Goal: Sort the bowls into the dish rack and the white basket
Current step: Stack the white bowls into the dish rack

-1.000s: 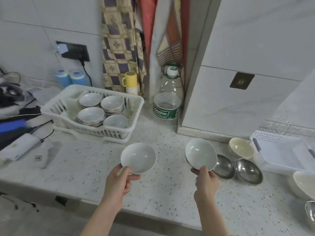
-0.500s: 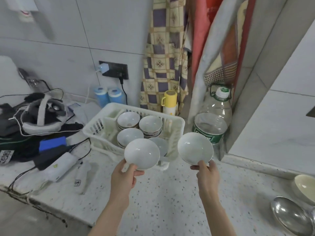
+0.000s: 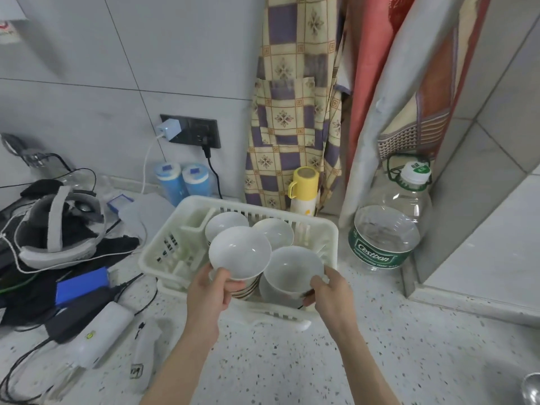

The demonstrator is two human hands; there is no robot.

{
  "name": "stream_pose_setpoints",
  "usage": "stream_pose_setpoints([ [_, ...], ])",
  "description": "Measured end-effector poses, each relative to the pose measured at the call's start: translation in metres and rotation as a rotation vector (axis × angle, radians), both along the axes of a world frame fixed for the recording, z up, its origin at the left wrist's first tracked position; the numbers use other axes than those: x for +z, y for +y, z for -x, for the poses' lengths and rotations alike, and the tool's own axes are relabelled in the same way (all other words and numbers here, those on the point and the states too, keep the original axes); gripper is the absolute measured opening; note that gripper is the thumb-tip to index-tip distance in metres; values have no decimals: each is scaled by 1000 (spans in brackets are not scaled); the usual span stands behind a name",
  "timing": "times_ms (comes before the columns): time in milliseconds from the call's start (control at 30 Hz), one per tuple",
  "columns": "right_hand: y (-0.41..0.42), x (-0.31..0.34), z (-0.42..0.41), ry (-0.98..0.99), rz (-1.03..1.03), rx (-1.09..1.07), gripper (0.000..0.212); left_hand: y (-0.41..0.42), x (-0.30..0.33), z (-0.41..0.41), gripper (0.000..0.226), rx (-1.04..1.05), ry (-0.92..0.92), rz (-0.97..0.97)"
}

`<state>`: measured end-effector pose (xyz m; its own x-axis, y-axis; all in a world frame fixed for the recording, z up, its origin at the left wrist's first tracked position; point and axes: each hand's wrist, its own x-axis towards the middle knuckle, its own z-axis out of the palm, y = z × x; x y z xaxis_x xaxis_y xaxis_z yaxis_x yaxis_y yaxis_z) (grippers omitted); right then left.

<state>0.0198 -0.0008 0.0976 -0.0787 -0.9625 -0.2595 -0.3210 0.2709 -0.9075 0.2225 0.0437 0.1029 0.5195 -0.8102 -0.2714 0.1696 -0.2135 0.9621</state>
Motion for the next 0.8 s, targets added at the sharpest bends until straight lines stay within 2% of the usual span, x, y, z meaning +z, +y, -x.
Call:
stream_pose_setpoints([
  [100, -4, -2, -6, 69, -40, 2, 23, -9, 0, -3, 33, -10, 19, -1],
  [300, -10, -8, -15, 152, -123, -5, 20, -21, -1, -5, 27, -46, 35, 0],
  [667, -13, -11, -23, 159, -197, -50, 18, -30, -4, -17, 33, -144, 55, -58],
  [800, -14, -14, -23, 189, -214, -33, 26, -32, -5, -18, 30, -184, 51, -61],
])
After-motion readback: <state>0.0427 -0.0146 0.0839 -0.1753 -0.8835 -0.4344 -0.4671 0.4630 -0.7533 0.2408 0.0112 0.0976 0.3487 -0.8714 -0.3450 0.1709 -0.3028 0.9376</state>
